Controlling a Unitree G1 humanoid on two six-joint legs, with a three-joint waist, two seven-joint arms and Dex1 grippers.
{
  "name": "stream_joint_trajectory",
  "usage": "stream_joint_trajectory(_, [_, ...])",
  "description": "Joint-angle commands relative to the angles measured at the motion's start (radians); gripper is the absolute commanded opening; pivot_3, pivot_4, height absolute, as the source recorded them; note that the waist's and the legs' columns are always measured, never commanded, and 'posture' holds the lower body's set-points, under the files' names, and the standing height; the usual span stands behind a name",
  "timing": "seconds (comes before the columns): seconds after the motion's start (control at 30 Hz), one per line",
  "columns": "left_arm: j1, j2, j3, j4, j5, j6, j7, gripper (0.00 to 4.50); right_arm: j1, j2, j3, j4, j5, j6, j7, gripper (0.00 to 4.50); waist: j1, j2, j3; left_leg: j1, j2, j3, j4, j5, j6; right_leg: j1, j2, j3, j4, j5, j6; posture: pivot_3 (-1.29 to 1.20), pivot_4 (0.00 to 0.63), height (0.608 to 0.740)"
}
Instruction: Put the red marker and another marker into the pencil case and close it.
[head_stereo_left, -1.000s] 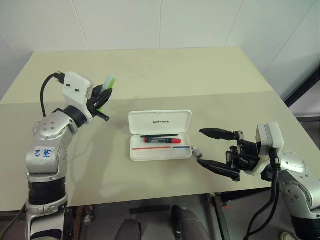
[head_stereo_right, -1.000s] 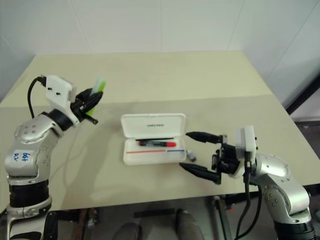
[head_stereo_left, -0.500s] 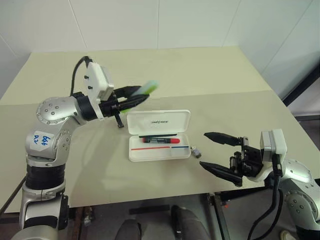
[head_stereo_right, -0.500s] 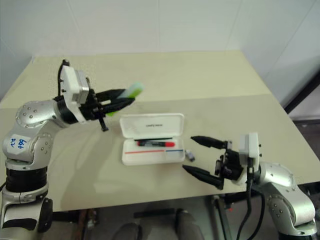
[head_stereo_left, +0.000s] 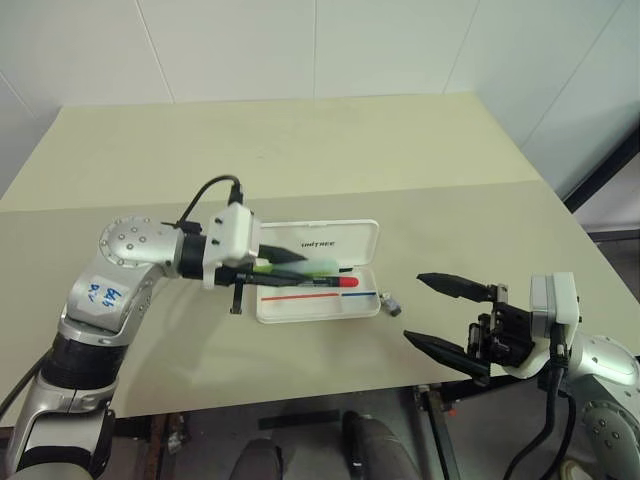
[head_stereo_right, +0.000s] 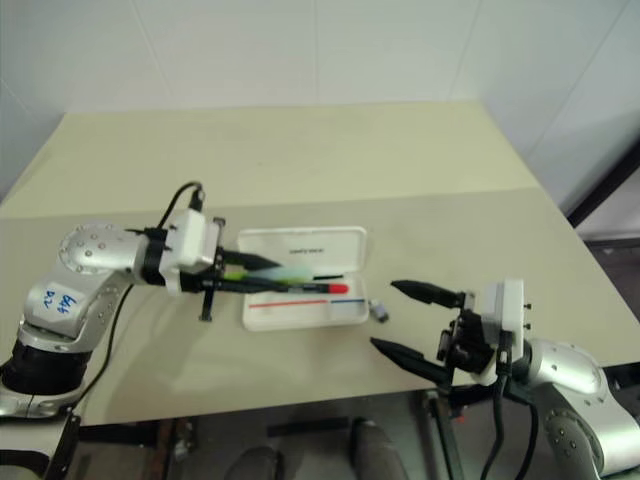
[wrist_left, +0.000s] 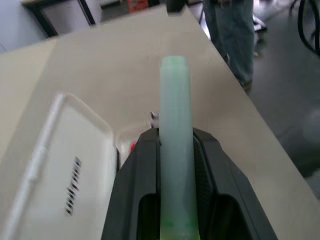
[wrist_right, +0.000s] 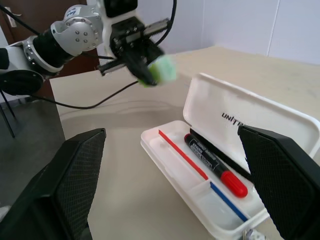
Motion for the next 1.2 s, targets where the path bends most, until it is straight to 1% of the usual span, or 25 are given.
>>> stream_joint_trajectory(0.03, [0.0,0.021,-0.027,0.031,0.069,-0.055,0.001,0.44,0.019,-0.001,-0.036,-0.045,-0.001,-0.035,-0.008,4.5,0.0,0.0,0.0,0.0,0.0,0.0,0.0,0.0,0.0,0.0,0.0,0.0,0.0,0.0,0.0,0.0,0.15,0.74])
stream_joint_trajectory(0.13, [0.005,0.013,-0.042,0.029,0.092,-0.049,0.014,0.44,0.028,-0.002,-0.036,-0.047,-0.003,-0.043,-0.013,4.5,0.0,0.0,0.0,0.0,0.0,0.0,0.0,0.0,0.001,0.0,0.0,0.0,0.0,-0.001,-0.002,0.0,0.15,0.74])
stream_joint_trajectory(0.23, [0.022,-0.018,-0.074,0.013,0.131,-0.028,0.063,0.44,0.042,0.0,-0.036,-0.046,-0.006,-0.051,-0.013,4.5,0.001,0.0,0.0,0.0,0.0,0.0,0.001,0.0,0.001,0.0,0.0,0.0,0.0,-0.001,-0.002,0.0,0.15,0.74])
stream_joint_trajectory(0.6, [0.048,-0.093,-0.134,-0.03,0.169,0.046,0.162,0.44,0.095,-0.037,-0.05,-0.041,-0.014,-0.045,-0.004,4.5,0.0,0.0,0.0,0.0,0.0,0.0,0.001,0.0,0.003,0.001,0.001,0.001,0.001,-0.001,0.0,0.0,0.15,0.74])
stream_joint_trajectory(0.8, [0.054,-0.112,-0.153,-0.019,0.206,0.049,0.199,0.44,0.145,-0.066,-0.091,-0.038,-0.018,-0.043,0.0,4.5,0.001,0.0,0.0,0.001,0.0,0.001,0.001,0.0,0.004,0.003,0.001,0.003,0.002,-0.001,0.0,0.0,0.15,0.74])
stream_joint_trajectory(0.97, [0.058,-0.132,-0.166,-0.011,0.221,0.044,0.21,0.44,0.195,-0.101,-0.134,-0.025,-0.026,-0.049,0.038,4.5,0.001,0.0,0.0,0.002,0.0,0.001,0.001,0.0,0.004,0.008,0.002,0.003,0.001,-0.004,-0.005,0.0,0.15,0.74])
stream_joint_trajectory(1.1, [0.061,-0.142,-0.173,0.004,0.231,0.033,0.218,0.44,0.207,-0.105,-0.151,-0.02,-0.034,-0.05,0.041,4.5,0.0,0.0,0.0,0.003,0.0,0.001,0.002,0.0,0.004,0.009,0.002,0.004,0.0,-0.005,-0.004,0.0,0.15,0.74])
stream_joint_trajectory(1.2, [0.056,-0.155,-0.188,0.041,0.272,0.009,0.246,0.44,0.207,-0.104,-0.154,-0.027,-0.033,-0.046,0.034,4.5,0.001,0.0,0.0,0.003,0.0,0.001,0.002,0.0,0.004,0.009,0.002,0.004,0.0,-0.005,-0.004,0.0,0.15,0.74])
